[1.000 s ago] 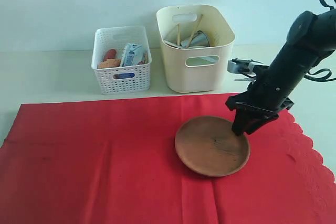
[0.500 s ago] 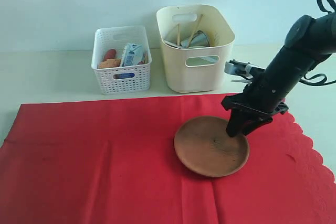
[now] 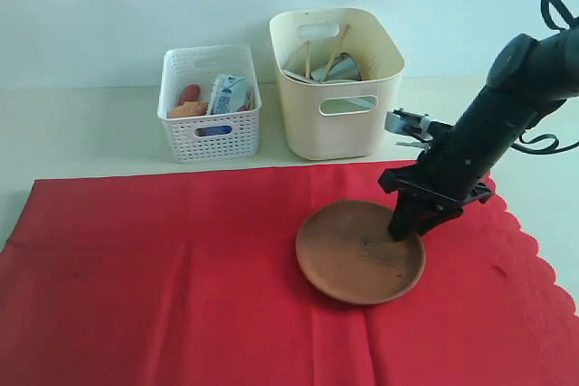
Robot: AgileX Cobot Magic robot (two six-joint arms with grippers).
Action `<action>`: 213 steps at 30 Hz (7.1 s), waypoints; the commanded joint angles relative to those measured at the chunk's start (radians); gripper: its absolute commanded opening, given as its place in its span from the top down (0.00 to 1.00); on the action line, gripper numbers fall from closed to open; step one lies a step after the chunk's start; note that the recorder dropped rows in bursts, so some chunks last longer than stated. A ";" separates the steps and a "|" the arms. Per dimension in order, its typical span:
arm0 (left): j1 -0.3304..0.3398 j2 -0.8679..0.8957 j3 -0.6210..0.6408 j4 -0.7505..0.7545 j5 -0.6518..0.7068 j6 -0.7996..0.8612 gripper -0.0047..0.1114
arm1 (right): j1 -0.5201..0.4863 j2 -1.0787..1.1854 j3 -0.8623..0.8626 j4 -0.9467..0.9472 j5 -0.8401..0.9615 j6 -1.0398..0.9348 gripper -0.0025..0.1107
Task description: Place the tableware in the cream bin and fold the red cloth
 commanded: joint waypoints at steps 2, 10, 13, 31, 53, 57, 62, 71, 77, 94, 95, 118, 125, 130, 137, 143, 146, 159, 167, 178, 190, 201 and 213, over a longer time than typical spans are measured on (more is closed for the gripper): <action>0.003 -0.006 0.003 0.000 -0.009 0.001 0.96 | 0.001 -0.108 -0.002 -0.022 -0.033 -0.009 0.98; 0.003 -0.006 0.003 0.000 -0.009 0.001 0.96 | 0.001 -0.352 -0.164 0.015 0.018 0.022 0.98; 0.003 -0.006 0.003 0.000 -0.009 0.001 0.96 | 0.001 -0.316 -0.418 0.013 -0.018 0.109 0.98; 0.003 -0.006 0.003 0.000 -0.009 0.001 0.96 | 0.001 0.163 -0.769 -0.100 -0.270 0.331 0.98; 0.003 -0.006 0.003 0.000 -0.009 0.001 0.96 | 0.001 -0.100 -0.769 -0.184 0.127 0.350 0.76; 0.003 -0.006 0.003 0.000 -0.009 0.001 0.96 | 0.001 -0.176 -0.766 -0.242 0.220 0.351 0.86; 0.003 -0.006 0.003 0.000 -0.009 0.001 0.96 | 0.001 -0.283 -0.717 -0.276 0.222 0.351 0.98; 0.003 -0.006 0.003 0.000 -0.009 0.001 0.96 | 0.001 -0.559 -0.421 -0.330 0.143 0.323 0.98; 0.003 -0.006 0.003 0.000 -0.009 0.001 0.96 | 0.001 -0.734 -0.225 -0.334 0.036 0.307 0.98; 0.003 -0.006 0.003 0.000 -0.009 0.001 0.96 | 0.001 -1.278 0.331 -0.330 -0.332 0.307 0.98; 0.003 -0.006 0.003 0.000 -0.009 0.001 0.96 | 0.001 -1.309 0.354 -0.330 -0.342 0.307 0.98; 0.003 -0.006 0.003 0.000 -0.009 0.001 0.96 | 0.001 -1.835 0.659 -0.327 -0.292 0.314 0.98; 0.003 -0.006 0.003 0.000 -0.009 0.001 0.96 | 0.001 -1.889 0.752 -0.314 -0.319 0.314 0.98; 0.003 -0.006 0.003 0.000 -0.009 0.001 0.96 | 0.001 -1.887 0.846 -0.192 -0.492 0.314 0.98; 0.003 -0.006 0.003 0.000 -0.009 0.001 0.96 | 0.001 -1.887 0.851 -0.200 -0.465 0.312 0.98; 0.003 -0.006 0.003 0.000 -0.009 0.001 0.96 | 0.001 -1.887 0.898 -0.251 -0.482 0.257 0.98; 0.003 -0.006 0.003 0.000 -0.009 0.001 0.96 | 0.001 -1.887 0.948 -0.256 -0.501 0.232 0.98; 0.003 -0.006 0.003 0.000 -0.009 0.001 0.96 | 0.001 -1.889 0.974 -0.216 -0.516 0.235 0.98; 0.003 -0.006 0.003 0.000 -0.009 0.001 0.96 | 0.001 -1.889 0.974 -0.202 -0.516 0.237 0.98; 0.003 0.075 -0.052 0.000 -0.005 0.001 0.96 | 0.001 -1.889 0.974 -0.195 -0.516 0.237 0.98; 0.003 0.308 -0.176 0.000 -0.002 0.003 0.96 | 0.001 -1.889 0.974 -0.172 -0.512 0.237 0.98; 0.003 0.500 -0.380 0.000 -0.002 0.003 0.96 | 0.001 -1.915 0.974 -0.172 -0.500 0.237 0.98; 0.003 0.553 -0.451 0.000 -0.005 0.003 0.96 | 0.001 -1.986 0.977 -0.176 -0.497 0.237 0.98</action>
